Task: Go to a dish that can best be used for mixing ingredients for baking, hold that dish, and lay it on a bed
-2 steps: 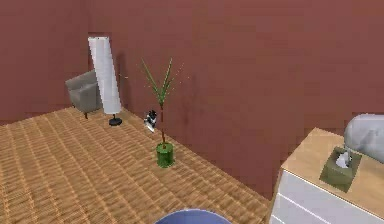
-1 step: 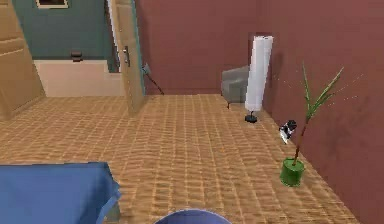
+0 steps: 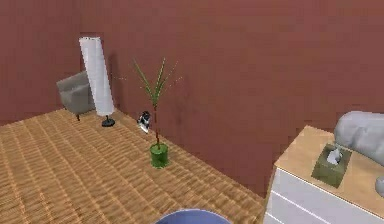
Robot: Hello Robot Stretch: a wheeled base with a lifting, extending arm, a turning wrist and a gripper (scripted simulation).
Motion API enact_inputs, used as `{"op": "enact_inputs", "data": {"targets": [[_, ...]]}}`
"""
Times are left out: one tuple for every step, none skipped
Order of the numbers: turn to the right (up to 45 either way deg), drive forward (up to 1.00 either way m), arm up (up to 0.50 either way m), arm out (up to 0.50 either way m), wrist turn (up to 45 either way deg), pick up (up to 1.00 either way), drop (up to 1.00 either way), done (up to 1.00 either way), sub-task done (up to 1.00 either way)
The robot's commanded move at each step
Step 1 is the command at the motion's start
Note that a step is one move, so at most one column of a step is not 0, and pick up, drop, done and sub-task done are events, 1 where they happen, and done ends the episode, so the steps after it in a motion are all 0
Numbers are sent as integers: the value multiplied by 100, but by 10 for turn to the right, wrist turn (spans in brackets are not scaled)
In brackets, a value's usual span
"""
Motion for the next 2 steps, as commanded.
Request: {"op": "enact_inputs", "data": {"targets": [[450, 0, 0, 0, 0, 0, 0, 0, 0], [450, 0, 0, 0, 0, 0, 0, 0, 0]]}}
